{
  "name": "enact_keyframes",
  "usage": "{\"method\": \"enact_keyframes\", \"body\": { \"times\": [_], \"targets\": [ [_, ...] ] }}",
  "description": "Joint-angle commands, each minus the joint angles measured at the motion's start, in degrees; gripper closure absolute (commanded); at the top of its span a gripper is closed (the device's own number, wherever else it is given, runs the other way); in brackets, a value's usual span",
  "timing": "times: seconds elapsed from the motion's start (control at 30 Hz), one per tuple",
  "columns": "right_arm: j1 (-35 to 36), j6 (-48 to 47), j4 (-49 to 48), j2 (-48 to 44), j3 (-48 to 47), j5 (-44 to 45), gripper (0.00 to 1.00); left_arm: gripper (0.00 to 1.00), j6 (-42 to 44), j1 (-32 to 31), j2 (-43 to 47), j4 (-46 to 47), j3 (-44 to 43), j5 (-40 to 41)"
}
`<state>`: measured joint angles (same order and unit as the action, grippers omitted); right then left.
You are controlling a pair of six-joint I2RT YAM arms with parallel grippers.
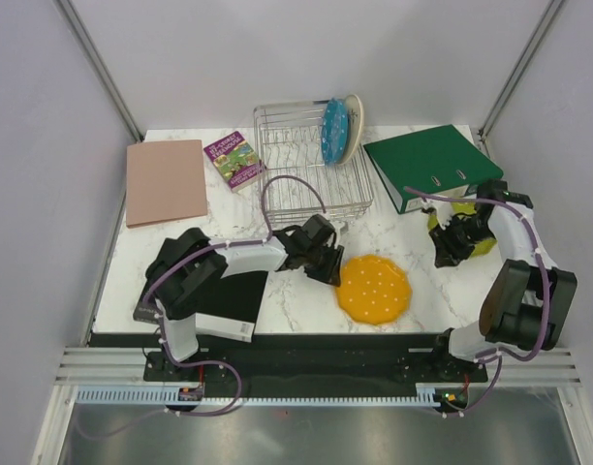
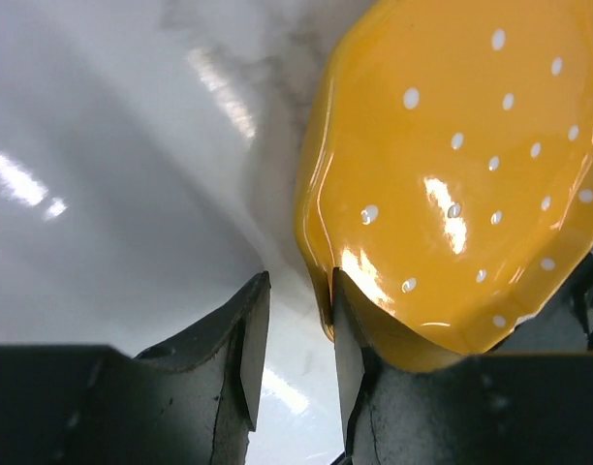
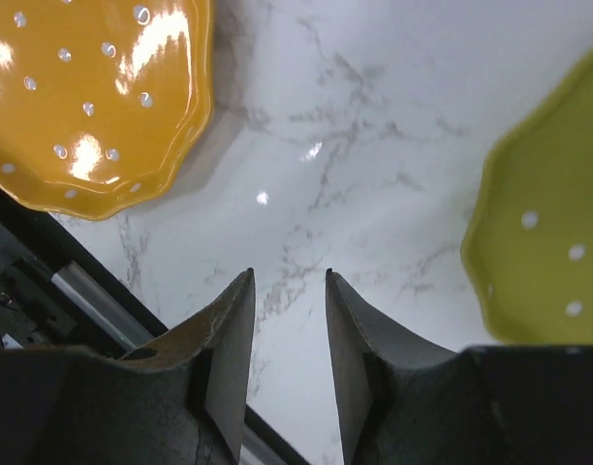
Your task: Load the plates into the dish rack
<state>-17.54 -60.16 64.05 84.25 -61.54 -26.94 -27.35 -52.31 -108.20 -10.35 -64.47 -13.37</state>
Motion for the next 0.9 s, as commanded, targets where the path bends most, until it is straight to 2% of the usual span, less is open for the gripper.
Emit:
{"method": "enact_keyframes", "body": {
  "times": [0.0,0.13,0.3,0.5,0.7,0.77,0.83,0.87],
  "targets": [
    [7.8,3.6,-1.0,4.1,-4.6,-8.7,0.57,0.60,4.4,5.4,4.4,-4.9,7.6,6.5],
    [12.6,11.9,-3.1,9.8,-7.0,-14.1,0.54,0.59,6.0,9.4,8.8,-4.9,11.3,6.5],
    [15.7,14.4,-1.7,18.6,-8.8,-21.8,0.54,0.59,6.6,13.6,14.7,-3.5,16.8,5.4],
    [20.3,15.3,-0.8,26.7,-9.1,-29.2,0.52,0.61,4.0,14.8,15.9,-0.6,19.6,-3.8],
    [24.7,19.0,-4.8,29.1,-6.3,-33.2,0.50,0.75,0.1,14.8,14.1,3.6,20.0,-10.8],
    [25.8,21.4,-9.1,29.1,-4.2,-33.3,0.50,0.84,-0.1,14.8,12.9,3.8,19.1,-11.2],
    [26.6,25.3,-12.1,29.0,-2.6,-32.0,0.50,0.97,-0.1,14.9,12.2,3.6,18.6,-11.4],
    [26.6,26.4,-14.5,29.0,-2.1,-31.4,0.50,0.98,-0.2,15.0,12.1,3.5,18.5,-11.4]
  ]
}}
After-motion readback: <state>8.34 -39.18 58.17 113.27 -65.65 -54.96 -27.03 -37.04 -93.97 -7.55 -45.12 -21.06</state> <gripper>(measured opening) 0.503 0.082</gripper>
